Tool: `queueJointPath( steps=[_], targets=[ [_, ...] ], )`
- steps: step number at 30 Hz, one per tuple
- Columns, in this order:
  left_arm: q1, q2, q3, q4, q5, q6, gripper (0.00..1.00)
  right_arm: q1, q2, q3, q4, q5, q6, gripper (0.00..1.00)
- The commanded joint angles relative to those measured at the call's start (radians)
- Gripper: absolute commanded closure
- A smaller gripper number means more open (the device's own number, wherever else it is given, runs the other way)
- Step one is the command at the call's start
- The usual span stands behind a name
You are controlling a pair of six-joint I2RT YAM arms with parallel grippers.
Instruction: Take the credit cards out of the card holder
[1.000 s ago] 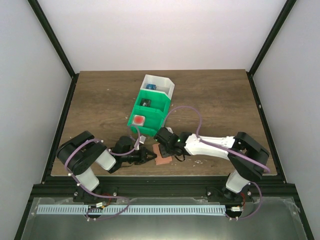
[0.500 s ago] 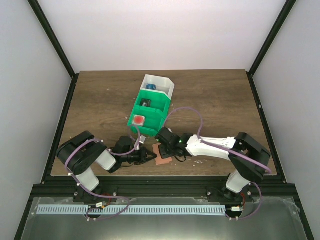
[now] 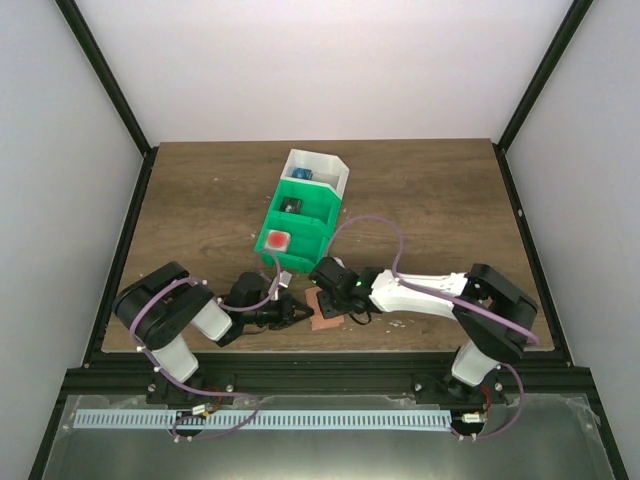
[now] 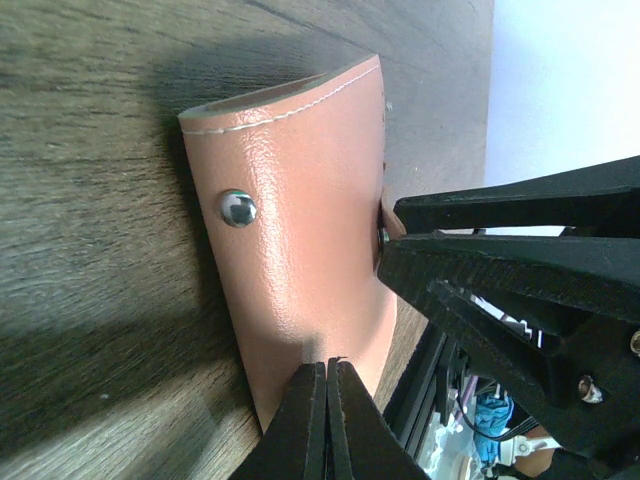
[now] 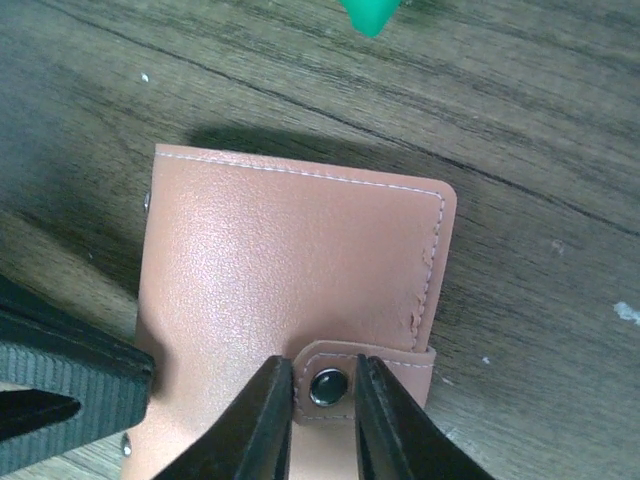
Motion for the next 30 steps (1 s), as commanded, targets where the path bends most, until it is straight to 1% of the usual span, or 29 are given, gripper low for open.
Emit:
queueJointPath(
  steps=[1,4,5,17,18,19,21,23,25,28,30],
  targets=[
    [-0.003,0.020,-0.011,-0.029,-0.005,0.021,1.00,0.000,0.017,0.028,-0.051,0.065,0.000,0.85],
    [-0.004,0.021,-0.013,-0.029,-0.007,0.023,1.00,-0.001,-0.007,0.025,-0.071,0.094,0.003,0.97],
    [-0.003,0.023,-0.013,-0.030,-0.007,0.023,1.00,0.000,-0.016,0.022,-0.074,0.099,0.003,0.99],
    [-0.004,0.030,-0.024,-0.006,-0.006,0.009,1.00,0.000,-0.123,-0.040,-0.046,0.118,0.020,1.00],
    [-0.004,0.022,-0.025,-0.004,-0.003,0.001,0.99,0.000,-0.137,-0.045,-0.039,0.114,0.020,0.99],
    [-0.004,0.011,-0.026,0.000,0.005,-0.009,0.92,0.000,-0.155,-0.053,-0.032,0.108,0.020,1.00],
    [-0.004,-0.028,-0.030,0.023,0.024,-0.038,0.75,0.000,-0.212,-0.074,-0.003,0.089,0.021,1.00],
    [-0.004,-0.098,-0.029,-0.010,0.025,-0.048,0.65,0.000,-0.274,-0.100,0.044,0.064,0.023,0.99],
    [-0.004,-0.195,-0.006,-0.131,-0.001,-0.020,0.57,0.000,-0.337,-0.122,0.090,0.028,0.022,1.00],
    [-0.004,-0.353,0.052,-0.400,-0.068,0.082,0.48,0.000,-0.417,-0.150,0.169,-0.050,0.024,1.00],
    [-0.003,-0.462,0.093,-0.580,-0.162,0.153,0.41,0.000,-0.451,-0.169,0.212,-0.096,0.038,0.99]
  ],
)
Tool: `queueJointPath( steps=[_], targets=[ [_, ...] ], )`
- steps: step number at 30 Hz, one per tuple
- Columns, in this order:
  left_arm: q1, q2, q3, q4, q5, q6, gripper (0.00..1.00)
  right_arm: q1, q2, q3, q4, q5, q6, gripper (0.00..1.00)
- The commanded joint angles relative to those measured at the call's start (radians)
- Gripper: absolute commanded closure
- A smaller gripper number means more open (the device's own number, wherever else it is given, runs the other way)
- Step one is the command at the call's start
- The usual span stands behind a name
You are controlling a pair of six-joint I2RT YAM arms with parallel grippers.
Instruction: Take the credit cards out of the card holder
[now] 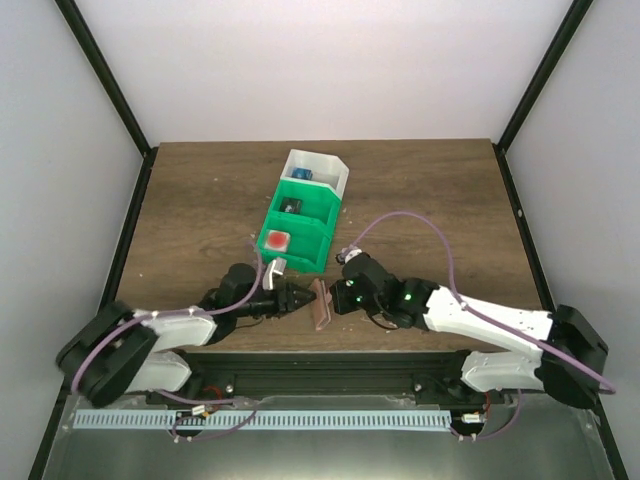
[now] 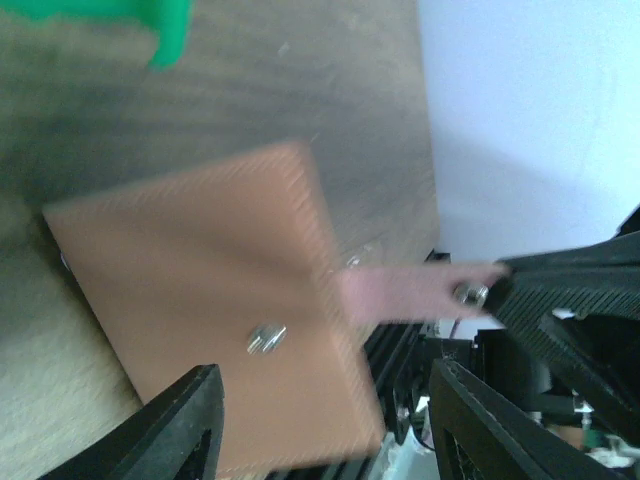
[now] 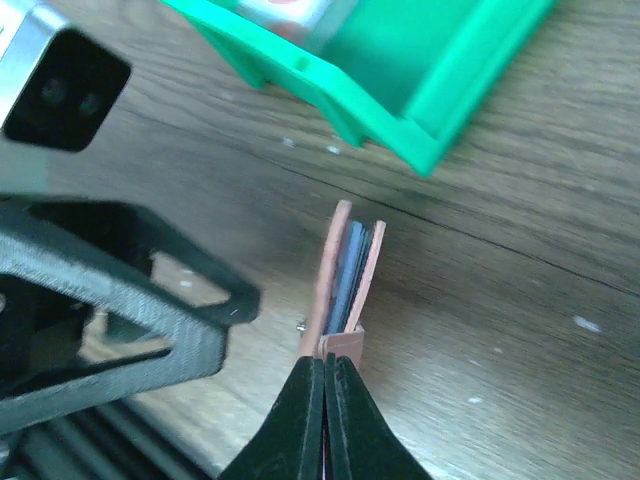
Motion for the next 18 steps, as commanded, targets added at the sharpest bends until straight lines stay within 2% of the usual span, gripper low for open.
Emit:
queueJointPath(
  steps=[1,4,8,14,18],
  targets=[
    [-0.001,-0.205,0.093,-0.438,-0.176,0.168,0.37,0.000,-0.082,-0.034,0.153,-0.110,0.034,1.00],
    [-0.001,-0.313,0.098,-0.529,-0.267,0.194,0.28,-0.001,-0.095,-0.060,0.201,-0.131,0.063,0.99],
    [-0.002,-0.345,0.073,-0.533,-0.270,0.192,0.26,0.000,-0.072,-0.065,0.202,-0.102,0.076,0.99],
    [-0.001,-0.255,0.068,-0.502,-0.201,0.207,0.37,-0.007,-0.077,-0.055,0.040,0.091,0.085,0.99],
    [-0.002,-0.213,0.056,-0.454,-0.170,0.197,0.45,-0.055,-0.102,-0.074,-0.084,0.180,0.133,1.00]
  ],
)
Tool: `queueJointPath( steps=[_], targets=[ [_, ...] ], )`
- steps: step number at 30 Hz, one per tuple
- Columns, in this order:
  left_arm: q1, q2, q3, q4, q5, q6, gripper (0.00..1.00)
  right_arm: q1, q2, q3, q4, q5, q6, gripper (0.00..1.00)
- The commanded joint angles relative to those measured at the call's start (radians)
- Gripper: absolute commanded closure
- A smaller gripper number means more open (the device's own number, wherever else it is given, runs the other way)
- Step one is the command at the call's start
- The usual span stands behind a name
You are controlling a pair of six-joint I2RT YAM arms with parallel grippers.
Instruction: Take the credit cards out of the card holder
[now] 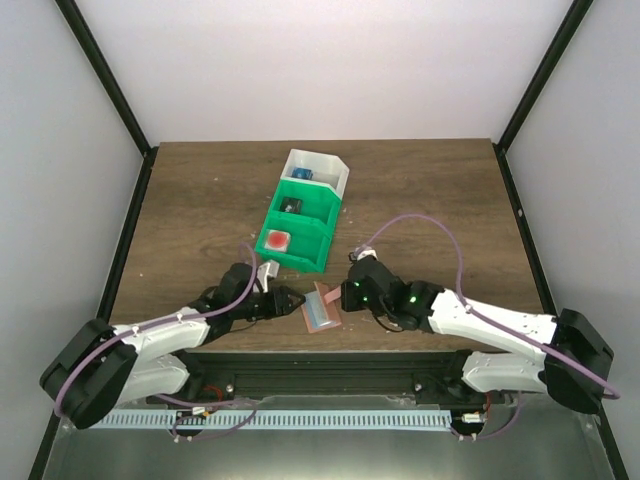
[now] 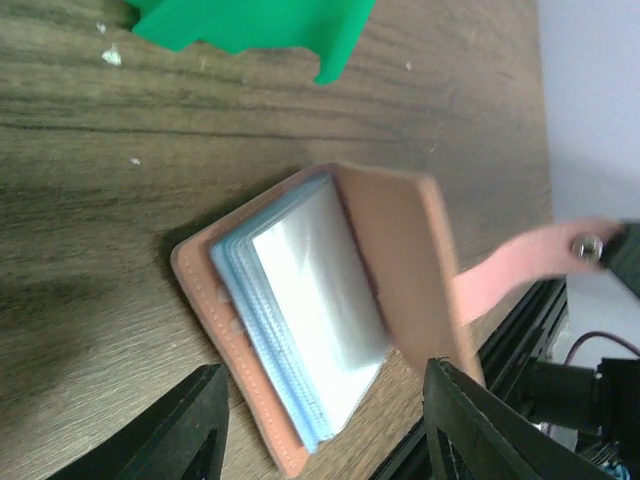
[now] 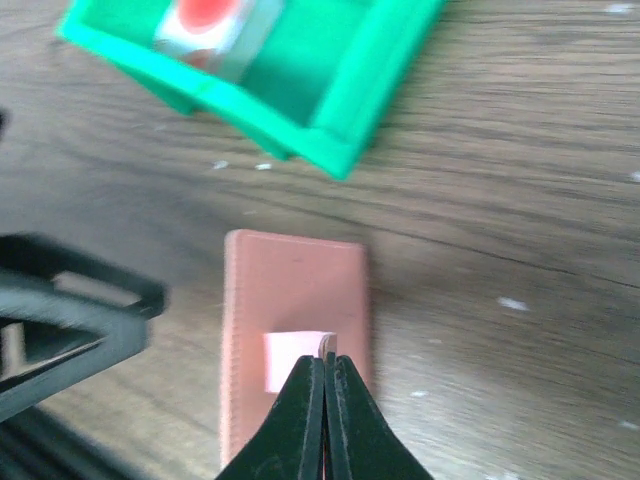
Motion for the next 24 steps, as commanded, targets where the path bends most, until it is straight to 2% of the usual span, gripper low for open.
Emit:
queueJointPath(
  steps=[1,7,19,22,24],
  targets=[
    [-0.002,0.030,-0.021,0.047,0.042,0.007,0.47,-0.057,-0.043,-0.021,-0.162,0.154,0.066,1.00],
    [-0.002,0.062,-0.038,0.105,0.050,-0.014,0.51,-0.109,-0.100,-0.115,-0.171,0.136,0.131,1.00],
    [-0.003,0.164,-0.051,0.216,0.074,-0.059,0.49,-0.138,-0.121,-0.242,-0.133,0.106,0.201,1.00],
    [-0.007,0.192,-0.048,0.238,0.090,-0.070,0.51,-0.138,-0.119,-0.198,-0.184,0.102,0.202,0.90],
    [-0.011,0.197,-0.044,0.245,0.093,-0.072,0.52,-0.138,-0.134,-0.140,-0.218,0.072,0.171,0.79]
  ],
)
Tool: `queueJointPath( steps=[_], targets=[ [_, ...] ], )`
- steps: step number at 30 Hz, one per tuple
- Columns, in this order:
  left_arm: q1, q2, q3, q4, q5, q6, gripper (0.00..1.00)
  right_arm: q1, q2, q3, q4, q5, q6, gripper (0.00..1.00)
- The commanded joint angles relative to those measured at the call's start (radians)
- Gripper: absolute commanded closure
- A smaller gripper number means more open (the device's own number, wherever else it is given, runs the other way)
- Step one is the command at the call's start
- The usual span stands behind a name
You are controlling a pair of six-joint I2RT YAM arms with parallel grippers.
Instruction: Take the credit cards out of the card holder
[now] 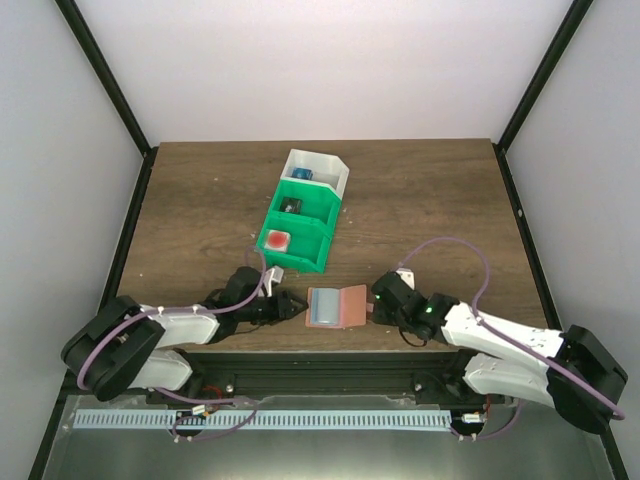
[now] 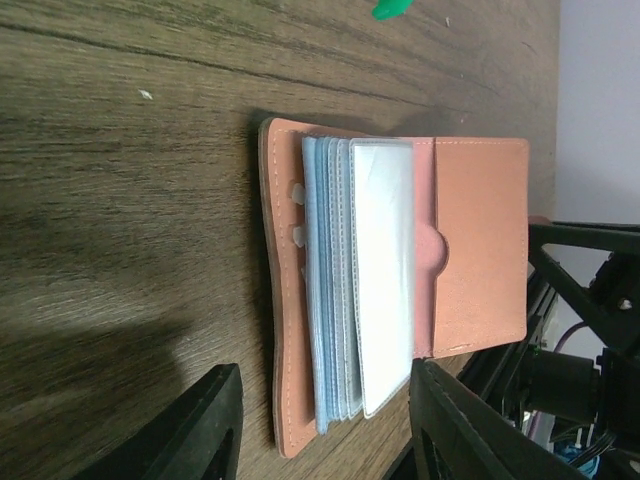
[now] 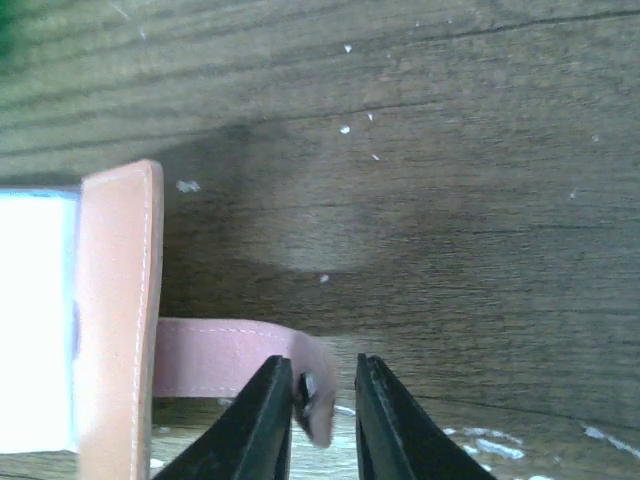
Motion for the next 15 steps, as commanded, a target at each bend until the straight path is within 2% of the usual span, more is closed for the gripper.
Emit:
queueJointPath(
  steps=[1,3,7,12,15],
  targets=[
    [-0.011,0.017,-0.004,0.062,0.025,-0.012,0.53,-0.006,-0.032,0.119,-0.070,-0.027,-0.032,0.74],
    [-0.013,0.021,-0.003,0.070,0.030,-0.015,0.55,-0.006,-0.051,0.183,-0.100,-0.049,-0.057,0.69],
    [-0.015,0.019,-0.003,0.081,0.038,-0.024,0.59,0.006,-0.062,0.277,-0.091,-0.116,-0.102,0.66],
    [-0.016,0.025,-0.004,0.098,0.037,-0.028,0.63,0.065,-0.030,0.255,0.135,-0.236,-0.113,0.65],
    [-0.018,0.042,-0.009,0.117,0.049,-0.040,0.63,0.069,0.077,0.236,0.204,-0.278,-0.110,0.70]
  ],
)
